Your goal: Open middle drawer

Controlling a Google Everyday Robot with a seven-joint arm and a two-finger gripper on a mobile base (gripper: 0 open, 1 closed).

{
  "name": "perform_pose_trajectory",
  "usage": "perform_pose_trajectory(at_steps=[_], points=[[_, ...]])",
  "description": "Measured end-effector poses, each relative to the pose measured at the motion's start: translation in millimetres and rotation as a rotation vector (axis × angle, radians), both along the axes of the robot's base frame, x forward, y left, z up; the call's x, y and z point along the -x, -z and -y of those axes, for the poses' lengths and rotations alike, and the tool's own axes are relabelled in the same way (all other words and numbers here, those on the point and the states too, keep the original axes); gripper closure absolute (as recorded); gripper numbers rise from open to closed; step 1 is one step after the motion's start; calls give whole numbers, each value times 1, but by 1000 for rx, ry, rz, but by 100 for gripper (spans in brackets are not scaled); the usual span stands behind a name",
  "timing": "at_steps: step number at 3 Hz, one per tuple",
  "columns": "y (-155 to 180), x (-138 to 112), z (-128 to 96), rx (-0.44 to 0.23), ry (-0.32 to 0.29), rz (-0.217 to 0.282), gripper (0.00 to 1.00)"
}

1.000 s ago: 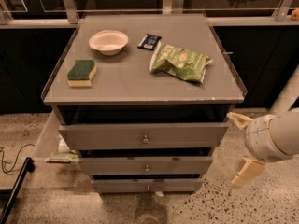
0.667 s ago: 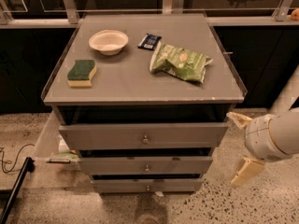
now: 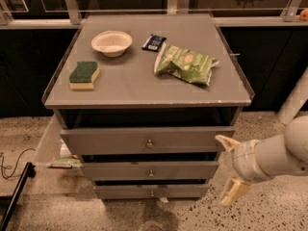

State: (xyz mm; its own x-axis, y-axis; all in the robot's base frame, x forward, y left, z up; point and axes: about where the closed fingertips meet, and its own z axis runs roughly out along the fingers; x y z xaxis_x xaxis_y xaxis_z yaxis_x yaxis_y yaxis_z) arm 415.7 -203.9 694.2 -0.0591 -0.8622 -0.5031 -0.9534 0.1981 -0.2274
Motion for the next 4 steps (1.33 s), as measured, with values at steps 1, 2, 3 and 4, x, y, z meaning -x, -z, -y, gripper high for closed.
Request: perform_pose_trajectory(at_steps=[1, 2, 3, 4], points=[[35, -2, -17, -49, -63, 24, 0], [72, -3, -24, -82, -108, 39, 0], [114, -6, -30, -107, -123, 29, 0], [114, -6, -30, -107, -124, 29, 0]])
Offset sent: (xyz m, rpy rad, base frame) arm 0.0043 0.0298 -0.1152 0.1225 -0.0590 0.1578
